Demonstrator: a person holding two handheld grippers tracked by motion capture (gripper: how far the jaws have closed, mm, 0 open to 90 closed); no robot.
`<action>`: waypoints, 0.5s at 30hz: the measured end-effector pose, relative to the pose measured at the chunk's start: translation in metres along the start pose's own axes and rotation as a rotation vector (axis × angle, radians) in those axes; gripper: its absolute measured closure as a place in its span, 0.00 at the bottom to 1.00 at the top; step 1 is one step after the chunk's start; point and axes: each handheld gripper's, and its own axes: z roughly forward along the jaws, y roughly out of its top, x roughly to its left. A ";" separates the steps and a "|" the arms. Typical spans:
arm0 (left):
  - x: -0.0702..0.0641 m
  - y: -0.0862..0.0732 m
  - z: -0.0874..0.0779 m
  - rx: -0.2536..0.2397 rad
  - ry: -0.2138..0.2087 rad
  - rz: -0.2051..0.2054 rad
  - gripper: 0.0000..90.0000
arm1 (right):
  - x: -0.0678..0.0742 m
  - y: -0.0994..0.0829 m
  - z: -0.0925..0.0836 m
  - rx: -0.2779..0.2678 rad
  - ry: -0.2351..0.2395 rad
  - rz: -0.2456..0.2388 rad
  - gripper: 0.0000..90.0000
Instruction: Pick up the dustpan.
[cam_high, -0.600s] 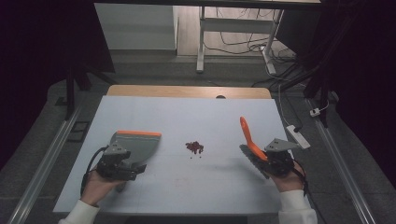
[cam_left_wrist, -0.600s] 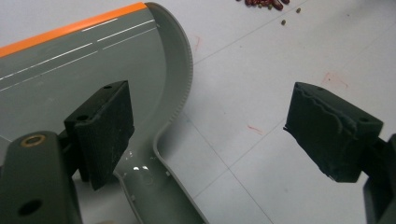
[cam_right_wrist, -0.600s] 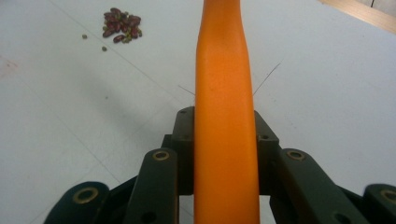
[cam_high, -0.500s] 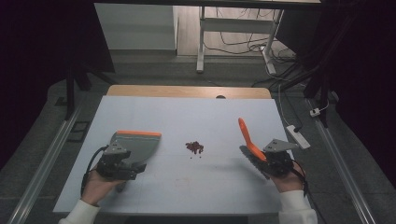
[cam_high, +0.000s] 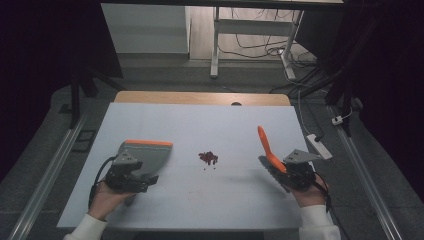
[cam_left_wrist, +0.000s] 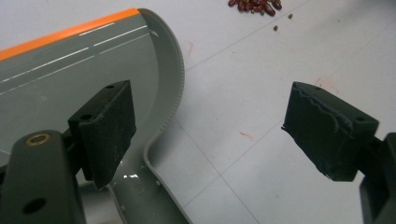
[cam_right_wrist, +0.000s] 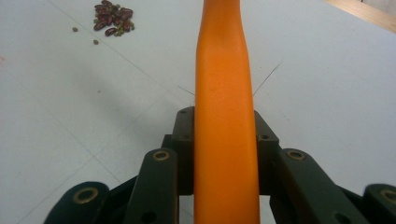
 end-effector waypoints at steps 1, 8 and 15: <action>0.000 0.001 0.000 -0.005 0.007 0.001 0.19 | 0.000 0.000 0.000 0.001 0.001 -0.002 0.78; -0.006 0.006 -0.002 -0.001 0.004 0.015 0.19 | 0.004 -0.001 -0.003 -0.014 0.004 -0.006 0.78; -0.012 0.011 0.003 0.029 0.011 0.010 0.19 | 0.003 -0.003 -0.005 -0.020 0.008 -0.003 0.78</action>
